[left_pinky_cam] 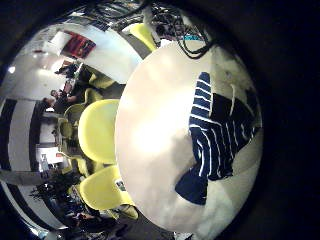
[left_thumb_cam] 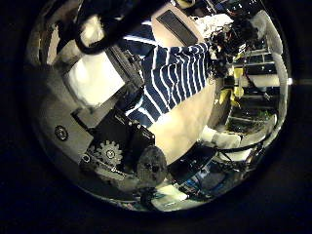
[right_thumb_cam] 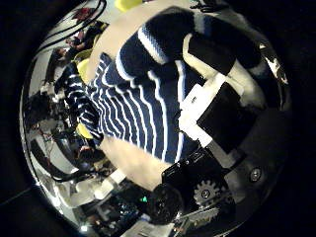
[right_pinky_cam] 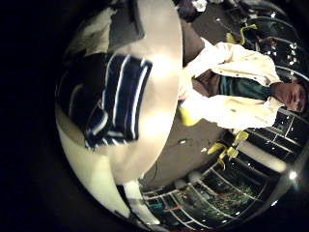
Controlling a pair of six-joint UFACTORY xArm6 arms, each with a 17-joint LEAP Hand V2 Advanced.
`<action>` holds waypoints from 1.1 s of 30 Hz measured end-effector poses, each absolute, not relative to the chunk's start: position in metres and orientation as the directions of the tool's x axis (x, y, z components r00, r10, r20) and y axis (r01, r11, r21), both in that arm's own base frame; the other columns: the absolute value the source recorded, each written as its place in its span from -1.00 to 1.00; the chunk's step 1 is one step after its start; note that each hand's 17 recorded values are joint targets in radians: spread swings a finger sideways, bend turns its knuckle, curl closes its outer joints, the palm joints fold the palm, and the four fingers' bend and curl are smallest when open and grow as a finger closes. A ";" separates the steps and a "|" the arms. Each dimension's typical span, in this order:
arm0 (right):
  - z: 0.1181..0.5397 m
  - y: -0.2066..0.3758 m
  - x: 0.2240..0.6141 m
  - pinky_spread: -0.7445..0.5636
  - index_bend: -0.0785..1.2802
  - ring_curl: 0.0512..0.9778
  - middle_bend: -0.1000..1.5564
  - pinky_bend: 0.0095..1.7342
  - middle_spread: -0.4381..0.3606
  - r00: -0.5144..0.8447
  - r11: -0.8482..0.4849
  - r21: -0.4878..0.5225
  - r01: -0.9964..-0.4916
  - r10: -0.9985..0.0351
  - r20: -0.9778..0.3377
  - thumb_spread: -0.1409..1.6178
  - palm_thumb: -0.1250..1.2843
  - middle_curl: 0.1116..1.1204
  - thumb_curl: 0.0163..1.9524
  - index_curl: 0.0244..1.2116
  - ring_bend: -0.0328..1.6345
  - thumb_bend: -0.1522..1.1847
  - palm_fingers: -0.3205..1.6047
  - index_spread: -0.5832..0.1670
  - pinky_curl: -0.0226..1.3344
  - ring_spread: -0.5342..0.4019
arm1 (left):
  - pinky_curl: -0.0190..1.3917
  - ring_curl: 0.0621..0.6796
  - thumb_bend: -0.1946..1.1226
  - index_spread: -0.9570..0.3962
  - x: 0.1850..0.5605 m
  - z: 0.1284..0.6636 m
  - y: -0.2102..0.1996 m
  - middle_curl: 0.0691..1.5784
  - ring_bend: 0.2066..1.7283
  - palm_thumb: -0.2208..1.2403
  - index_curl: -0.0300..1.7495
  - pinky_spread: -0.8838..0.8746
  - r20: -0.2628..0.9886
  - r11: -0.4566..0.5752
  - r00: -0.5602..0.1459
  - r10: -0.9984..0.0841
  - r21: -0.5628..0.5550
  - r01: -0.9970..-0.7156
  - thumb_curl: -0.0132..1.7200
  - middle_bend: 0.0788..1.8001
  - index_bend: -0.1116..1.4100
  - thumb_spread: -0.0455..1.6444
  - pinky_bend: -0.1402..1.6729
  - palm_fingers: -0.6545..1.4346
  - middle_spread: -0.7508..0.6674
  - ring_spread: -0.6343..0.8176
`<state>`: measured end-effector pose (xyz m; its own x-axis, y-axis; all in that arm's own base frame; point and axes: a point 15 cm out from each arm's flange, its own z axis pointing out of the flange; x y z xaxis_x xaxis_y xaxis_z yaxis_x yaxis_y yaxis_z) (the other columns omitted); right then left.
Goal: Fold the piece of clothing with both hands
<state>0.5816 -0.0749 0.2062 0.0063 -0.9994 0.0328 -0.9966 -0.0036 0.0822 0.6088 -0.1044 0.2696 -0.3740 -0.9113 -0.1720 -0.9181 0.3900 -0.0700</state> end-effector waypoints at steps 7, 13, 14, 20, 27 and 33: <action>0.213 -0.102 0.601 -0.10 -0.49 0.24 -0.07 0.01 -0.45 -0.042 0.042 -0.011 -0.999 -0.999 0.033 0.61 0.16 -0.07 -0.45 0.04 0.37 -0.81 -0.68 -0.57 0.26 -0.26 | 0.13 0.41 -0.76 -0.56 0.633 0.275 -0.082 0.18 0.25 0.22 0.63 -0.79 -0.179 0.291 -0.262 -0.948 -0.161 -0.943 -0.28 -0.14 -0.56 0.28 0.12 0.43 -0.82 -0.82; 0.256 -0.121 0.599 0.48 -0.59 -0.07 -0.29 -0.13 -0.13 -0.065 0.061 -0.079 -0.995 -0.997 0.041 0.56 0.00 -0.29 -0.53 -0.18 0.08 -0.82 -0.66 -0.63 0.09 0.14 | 0.14 0.34 -0.77 -0.50 0.626 0.303 -0.064 0.10 0.13 0.11 0.50 -0.76 -0.190 0.248 -0.214 -0.958 -0.179 -0.952 -0.35 -0.46 -0.62 0.30 0.09 0.06 -0.71 -0.79; 0.267 -0.127 0.597 0.50 -0.56 -0.09 -0.29 -0.15 -0.18 -0.072 0.068 -0.093 -0.993 -0.997 0.043 0.56 -0.01 -0.30 -0.53 -0.18 0.06 -0.82 -0.64 -0.62 0.07 0.15 | 0.14 0.35 -0.77 -0.49 0.623 0.309 -0.062 0.08 0.15 0.09 0.48 -0.75 -0.190 0.244 -0.210 -0.959 -0.179 -0.953 -0.37 -0.52 -0.61 0.30 0.08 0.02 -0.67 -0.78; 0.309 -0.129 0.575 0.68 -0.51 -0.20 -0.27 -0.37 -0.32 -0.051 0.045 -0.105 -0.993 -0.997 0.052 0.58 -0.02 -0.35 -0.58 -0.23 0.02 -0.79 -0.46 -0.63 -0.10 0.08 | 0.13 0.22 -0.76 -0.35 0.590 0.339 -0.062 -0.04 -0.01 -0.05 0.34 -0.63 -0.169 0.258 -0.234 -0.958 -0.142 -0.956 -0.46 -0.73 -0.60 0.34 -0.03 -0.13 -0.42 -0.58; 0.277 -0.115 0.520 0.69 -0.56 -0.27 -0.34 -0.51 -0.36 0.017 -0.015 0.112 -0.994 -1.000 0.011 0.73 -0.08 -0.41 -0.65 -0.29 -0.06 -0.78 -0.47 -0.59 -0.21 0.03 | 0.06 0.06 -0.74 -0.17 0.528 0.308 -0.139 -0.17 -0.13 -0.15 0.17 -0.37 0.047 0.369 -0.370 -0.928 -0.019 -0.929 -0.54 -0.82 -0.61 0.44 -0.24 -0.16 -0.21 -0.38; 0.232 -0.105 0.499 0.69 -0.62 -0.36 -0.40 -0.56 -0.21 0.021 -0.027 0.207 -0.978 -0.999 -0.027 0.79 -0.17 -0.45 -0.69 -0.34 -0.17 -0.80 -0.48 -0.56 -0.29 0.09 | -0.02 -0.05 -0.73 -0.06 0.494 0.245 -0.162 -0.25 -0.23 -0.20 0.07 -0.11 0.135 0.415 -0.403 -0.905 0.077 -0.906 -0.60 -0.85 -0.58 0.54 -0.44 -0.20 -0.14 -0.24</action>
<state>0.4994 -0.1053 0.2322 0.0215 -0.9994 -0.0273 -0.9780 -0.0267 0.2071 0.4937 -0.1622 0.2451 -0.4034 -0.9051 0.1347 -0.9064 0.4154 0.0768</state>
